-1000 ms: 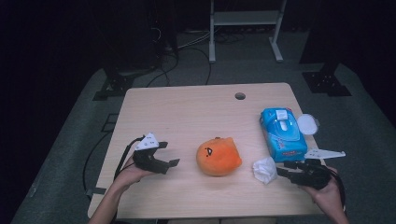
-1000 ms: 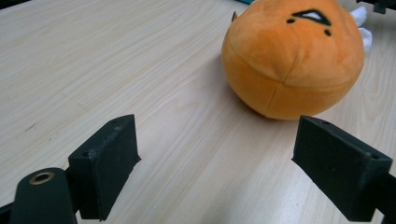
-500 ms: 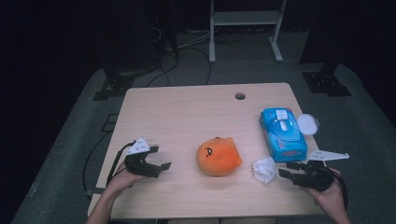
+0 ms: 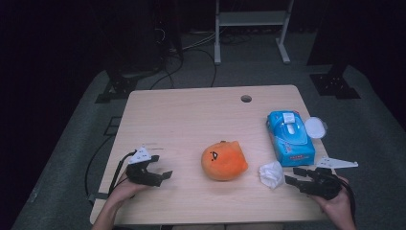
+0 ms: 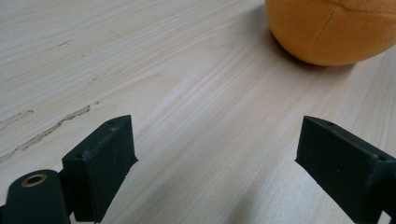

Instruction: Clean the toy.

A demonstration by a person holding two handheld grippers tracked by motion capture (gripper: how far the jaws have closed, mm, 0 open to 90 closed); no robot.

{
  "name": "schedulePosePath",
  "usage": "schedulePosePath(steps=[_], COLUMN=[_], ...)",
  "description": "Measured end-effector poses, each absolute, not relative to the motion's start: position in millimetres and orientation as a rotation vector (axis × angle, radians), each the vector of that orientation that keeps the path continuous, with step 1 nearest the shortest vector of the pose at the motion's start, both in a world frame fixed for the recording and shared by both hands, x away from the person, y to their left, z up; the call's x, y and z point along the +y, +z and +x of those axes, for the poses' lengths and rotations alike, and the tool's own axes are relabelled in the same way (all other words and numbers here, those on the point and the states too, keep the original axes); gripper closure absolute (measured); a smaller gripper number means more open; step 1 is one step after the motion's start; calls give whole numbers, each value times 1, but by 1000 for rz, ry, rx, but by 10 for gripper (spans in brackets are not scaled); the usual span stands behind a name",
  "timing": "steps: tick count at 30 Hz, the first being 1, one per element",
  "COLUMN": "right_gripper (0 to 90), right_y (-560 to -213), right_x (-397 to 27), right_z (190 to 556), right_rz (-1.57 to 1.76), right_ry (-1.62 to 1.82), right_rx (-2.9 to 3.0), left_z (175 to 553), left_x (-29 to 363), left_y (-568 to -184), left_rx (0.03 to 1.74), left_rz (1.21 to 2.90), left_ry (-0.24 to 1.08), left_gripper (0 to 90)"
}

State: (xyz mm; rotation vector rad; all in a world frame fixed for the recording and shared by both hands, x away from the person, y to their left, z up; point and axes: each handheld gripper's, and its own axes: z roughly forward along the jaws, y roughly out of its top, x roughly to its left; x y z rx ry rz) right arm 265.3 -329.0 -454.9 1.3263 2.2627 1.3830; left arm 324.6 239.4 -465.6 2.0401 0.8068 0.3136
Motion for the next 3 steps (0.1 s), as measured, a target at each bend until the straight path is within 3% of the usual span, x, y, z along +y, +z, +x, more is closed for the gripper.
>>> schedulePosePath(steps=[3], right_gripper=[392], right_y=[-456], right_x=[-329], right_z=[263], right_rz=[1330], right_ry=[1398], right_rx=[2249], left_z=[323], left_x=[239], left_y=[-466], left_rx=[804], left_rz=[2038], left_ry=[334], left_gripper=[107])
